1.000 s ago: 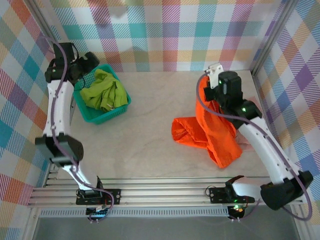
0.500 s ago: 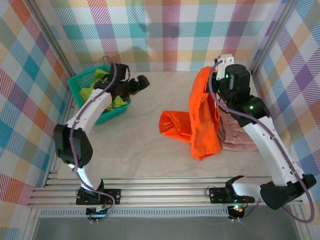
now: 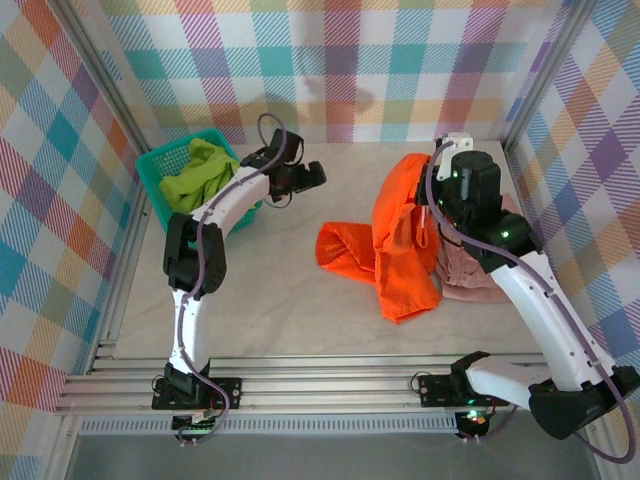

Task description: Fold and stack the shorts

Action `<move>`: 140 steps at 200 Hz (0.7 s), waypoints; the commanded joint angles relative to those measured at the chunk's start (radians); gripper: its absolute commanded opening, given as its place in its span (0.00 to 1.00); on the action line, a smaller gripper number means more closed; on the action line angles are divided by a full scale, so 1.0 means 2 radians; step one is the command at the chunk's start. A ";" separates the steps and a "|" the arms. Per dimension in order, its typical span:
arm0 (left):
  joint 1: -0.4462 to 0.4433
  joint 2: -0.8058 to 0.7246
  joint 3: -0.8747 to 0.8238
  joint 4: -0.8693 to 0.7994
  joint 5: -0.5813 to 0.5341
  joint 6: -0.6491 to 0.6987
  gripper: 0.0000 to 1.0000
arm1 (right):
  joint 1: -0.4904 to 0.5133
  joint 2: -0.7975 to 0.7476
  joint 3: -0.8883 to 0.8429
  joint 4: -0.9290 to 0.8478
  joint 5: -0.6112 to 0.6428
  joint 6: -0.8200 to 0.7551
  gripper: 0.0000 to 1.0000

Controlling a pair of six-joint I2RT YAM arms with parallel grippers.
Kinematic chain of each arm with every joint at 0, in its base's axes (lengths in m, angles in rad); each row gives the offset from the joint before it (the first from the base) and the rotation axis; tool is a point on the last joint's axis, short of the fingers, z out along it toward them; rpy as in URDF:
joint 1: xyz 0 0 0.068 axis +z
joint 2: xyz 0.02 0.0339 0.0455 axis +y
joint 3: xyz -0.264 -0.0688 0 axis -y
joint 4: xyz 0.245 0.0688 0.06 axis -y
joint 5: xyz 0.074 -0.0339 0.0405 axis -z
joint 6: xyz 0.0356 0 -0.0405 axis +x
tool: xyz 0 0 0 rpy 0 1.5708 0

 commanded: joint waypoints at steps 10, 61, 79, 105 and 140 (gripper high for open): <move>-0.001 0.011 0.010 -0.036 -0.077 0.049 1.00 | 0.003 -0.014 -0.005 0.011 -0.011 0.012 0.00; 0.037 -0.020 -0.057 -0.029 -0.084 0.050 1.00 | 0.002 -0.017 -0.012 0.009 -0.019 0.015 0.00; 0.050 -0.050 -0.097 -0.014 -0.086 0.050 1.00 | 0.003 -0.020 -0.015 0.008 -0.018 0.014 0.00; 0.069 -0.094 -0.146 -0.002 -0.086 0.050 1.00 | 0.003 -0.023 -0.018 0.006 -0.018 0.015 0.00; 0.103 -0.136 -0.198 0.014 -0.068 0.049 1.00 | 0.003 -0.025 -0.019 0.003 -0.021 0.017 0.00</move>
